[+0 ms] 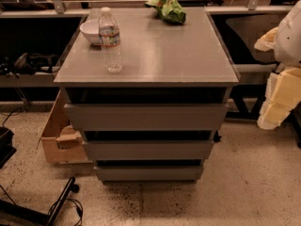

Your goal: Open bottom drawer

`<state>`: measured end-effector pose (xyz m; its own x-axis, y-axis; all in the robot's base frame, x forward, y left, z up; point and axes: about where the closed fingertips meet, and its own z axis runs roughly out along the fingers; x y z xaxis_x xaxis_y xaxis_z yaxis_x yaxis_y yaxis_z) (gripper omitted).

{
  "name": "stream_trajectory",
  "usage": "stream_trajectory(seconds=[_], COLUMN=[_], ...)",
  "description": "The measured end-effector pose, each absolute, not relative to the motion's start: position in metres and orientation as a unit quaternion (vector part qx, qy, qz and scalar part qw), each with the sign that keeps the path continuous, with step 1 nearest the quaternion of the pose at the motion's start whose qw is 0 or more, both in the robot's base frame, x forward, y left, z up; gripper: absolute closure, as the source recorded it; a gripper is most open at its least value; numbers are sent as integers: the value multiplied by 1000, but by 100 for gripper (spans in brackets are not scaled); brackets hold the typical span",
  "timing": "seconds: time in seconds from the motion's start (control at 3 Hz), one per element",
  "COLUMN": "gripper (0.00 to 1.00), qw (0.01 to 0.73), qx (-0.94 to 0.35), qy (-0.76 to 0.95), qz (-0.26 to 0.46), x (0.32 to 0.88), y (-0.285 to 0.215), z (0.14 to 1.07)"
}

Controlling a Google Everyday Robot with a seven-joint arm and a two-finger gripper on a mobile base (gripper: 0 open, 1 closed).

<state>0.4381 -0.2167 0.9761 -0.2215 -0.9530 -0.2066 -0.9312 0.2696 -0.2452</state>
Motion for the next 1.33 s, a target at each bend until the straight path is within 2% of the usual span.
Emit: stream_trajectory(seconds=[0.67, 1.33], gripper=[0, 0], qw=[134, 60], qx=[-607, -632], qy=[782, 769], qz=[-38, -79], x=[431, 417], y=[-217, -222], z=[946, 812])
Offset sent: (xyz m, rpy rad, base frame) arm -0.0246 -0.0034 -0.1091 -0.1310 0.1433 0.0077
